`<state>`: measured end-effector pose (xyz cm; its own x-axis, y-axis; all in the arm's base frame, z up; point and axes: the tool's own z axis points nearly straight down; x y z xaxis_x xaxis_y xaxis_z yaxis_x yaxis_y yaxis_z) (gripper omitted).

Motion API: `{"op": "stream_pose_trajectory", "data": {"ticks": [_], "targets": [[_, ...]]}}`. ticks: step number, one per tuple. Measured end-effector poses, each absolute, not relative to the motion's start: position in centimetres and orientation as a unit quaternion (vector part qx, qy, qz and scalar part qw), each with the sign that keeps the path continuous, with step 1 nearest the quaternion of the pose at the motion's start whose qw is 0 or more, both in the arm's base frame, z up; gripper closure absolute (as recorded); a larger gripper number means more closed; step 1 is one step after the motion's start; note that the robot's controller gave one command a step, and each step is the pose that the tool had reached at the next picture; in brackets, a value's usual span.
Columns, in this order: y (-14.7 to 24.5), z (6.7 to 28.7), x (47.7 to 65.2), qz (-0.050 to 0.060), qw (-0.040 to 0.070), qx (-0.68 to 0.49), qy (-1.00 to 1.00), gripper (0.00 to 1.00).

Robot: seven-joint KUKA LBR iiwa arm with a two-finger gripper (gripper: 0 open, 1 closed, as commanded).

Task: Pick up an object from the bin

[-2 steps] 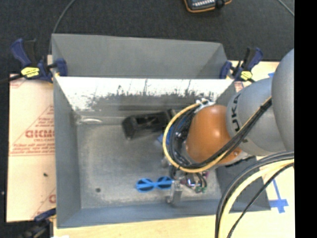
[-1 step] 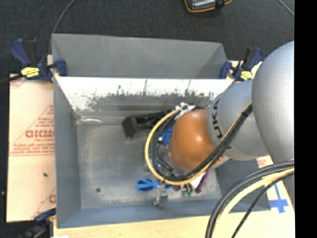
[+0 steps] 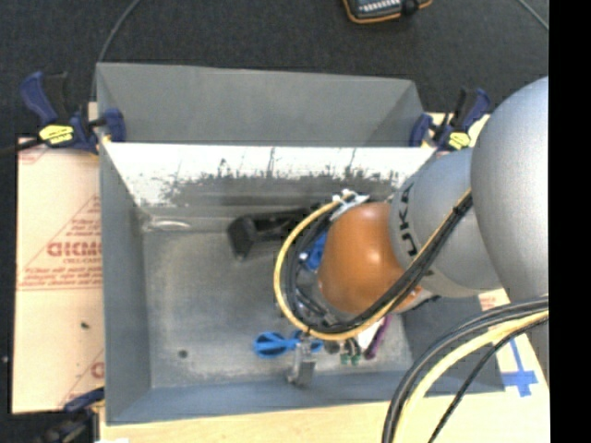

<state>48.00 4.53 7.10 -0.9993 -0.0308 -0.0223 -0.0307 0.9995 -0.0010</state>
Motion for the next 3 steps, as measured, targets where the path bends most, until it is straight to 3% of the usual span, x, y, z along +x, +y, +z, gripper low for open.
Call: {"op": "stream_pose_trajectory", "data": {"ticks": [1, 2, 3], "targets": [[1.6, 7.0, 47.6, 0.001, 0.012, -0.033, 0.999, 1.0], [1.6, 7.0, 47.6, 0.001, 0.013, -0.032, 0.999, 1.0], [1.6, 8.5, 47.6, 0.001, 0.013, -0.032, 0.999, 1.0]]}}
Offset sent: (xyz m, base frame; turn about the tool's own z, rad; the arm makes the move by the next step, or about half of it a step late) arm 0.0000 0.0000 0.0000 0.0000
